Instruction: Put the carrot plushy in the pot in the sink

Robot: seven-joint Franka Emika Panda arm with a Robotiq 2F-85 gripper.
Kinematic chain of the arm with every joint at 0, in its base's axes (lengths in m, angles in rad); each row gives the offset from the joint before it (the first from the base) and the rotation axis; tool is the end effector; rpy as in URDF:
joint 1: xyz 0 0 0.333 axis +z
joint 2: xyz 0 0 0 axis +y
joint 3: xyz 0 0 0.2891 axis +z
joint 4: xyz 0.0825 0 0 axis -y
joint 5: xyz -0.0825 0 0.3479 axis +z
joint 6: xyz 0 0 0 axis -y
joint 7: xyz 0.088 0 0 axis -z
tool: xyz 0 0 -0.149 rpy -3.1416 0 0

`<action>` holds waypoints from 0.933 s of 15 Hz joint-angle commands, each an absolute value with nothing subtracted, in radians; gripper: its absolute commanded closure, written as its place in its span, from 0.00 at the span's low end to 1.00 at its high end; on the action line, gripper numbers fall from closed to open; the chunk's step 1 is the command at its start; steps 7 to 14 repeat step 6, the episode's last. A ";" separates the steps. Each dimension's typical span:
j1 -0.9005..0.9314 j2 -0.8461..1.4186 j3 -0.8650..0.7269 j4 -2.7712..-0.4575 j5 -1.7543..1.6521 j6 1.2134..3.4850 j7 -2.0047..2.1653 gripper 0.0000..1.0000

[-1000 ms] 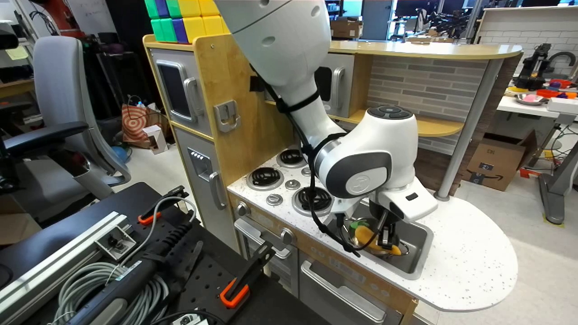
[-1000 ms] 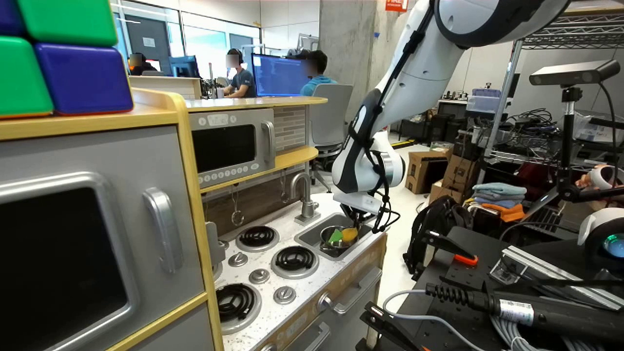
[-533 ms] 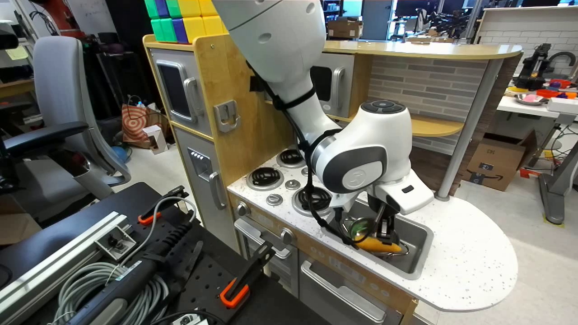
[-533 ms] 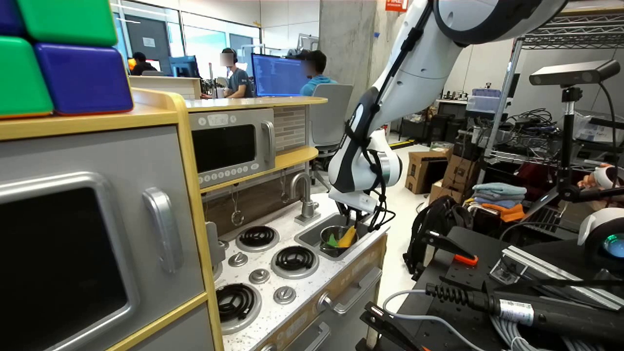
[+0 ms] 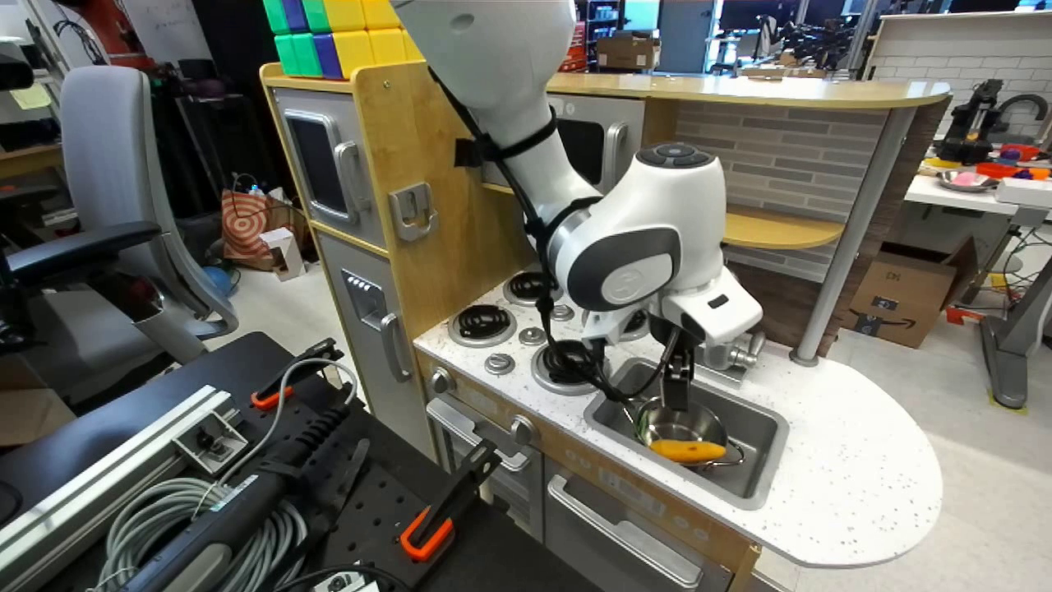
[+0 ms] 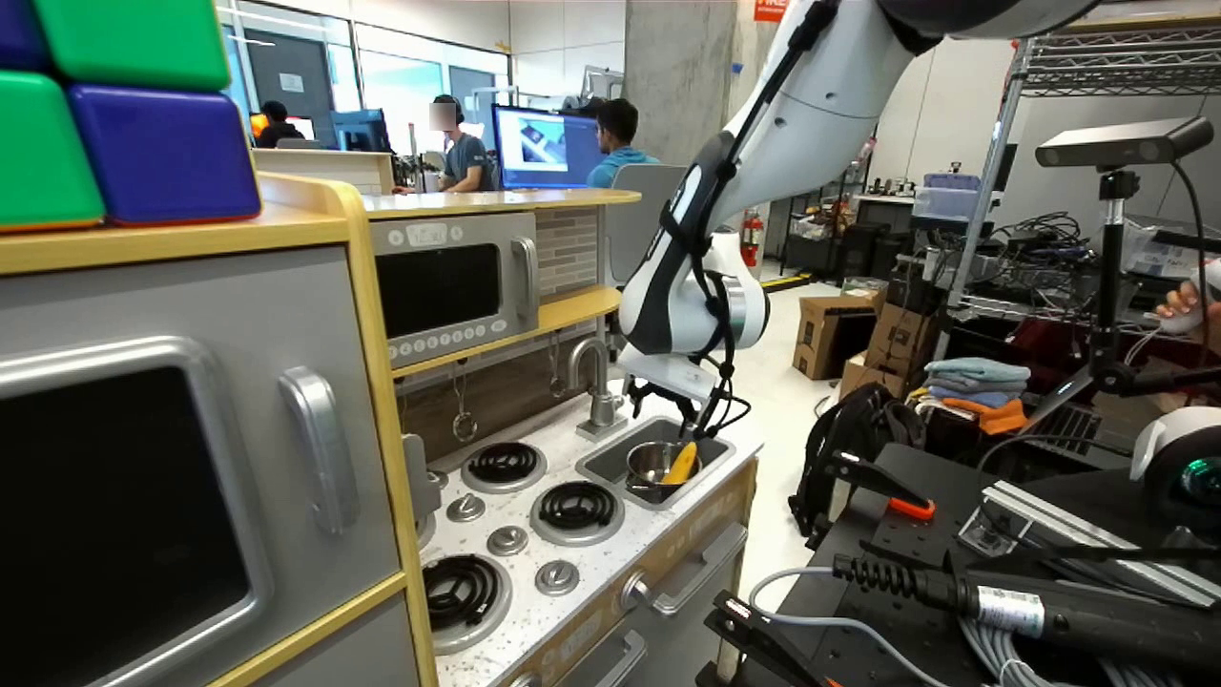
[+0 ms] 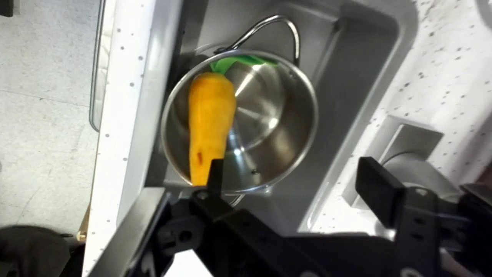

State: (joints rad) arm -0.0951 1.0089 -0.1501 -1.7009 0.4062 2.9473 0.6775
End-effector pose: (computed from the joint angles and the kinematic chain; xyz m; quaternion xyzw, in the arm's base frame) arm 0.6065 -0.1716 0.0184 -0.8109 0.5704 -0.1261 0.0332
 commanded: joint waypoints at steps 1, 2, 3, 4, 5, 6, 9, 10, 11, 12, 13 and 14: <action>-0.161 0.846 -0.051 -1.815 0.434 2.896 0.596 0.00; -0.108 0.955 -0.114 -1.726 0.416 2.934 0.648 0.00; -0.117 0.920 -0.096 -1.747 0.420 2.921 0.639 0.00; -0.123 0.897 -0.087 -1.762 0.421 2.913 0.632 0.00; -0.128 0.882 -0.083 -1.773 0.422 2.907 0.626 0.00; -0.130 0.875 -0.082 -1.781 0.423 2.902 0.622 0.00; -0.130 0.875 -0.082 -1.781 0.423 2.902 0.622 0.00; -0.130 0.875 -0.082 -1.781 0.423 2.902 0.622 0.00; -0.130 0.875 -0.082 -1.781 0.423 2.902 0.622 0.00; -0.130 0.875 -0.082 -1.781 0.423 2.902 0.622 0.00; -0.130 0.875 -0.082 -1.781 0.423 2.902 0.622 0.00; -0.130 0.875 -0.082 -1.781 0.423 2.902 0.622 0.00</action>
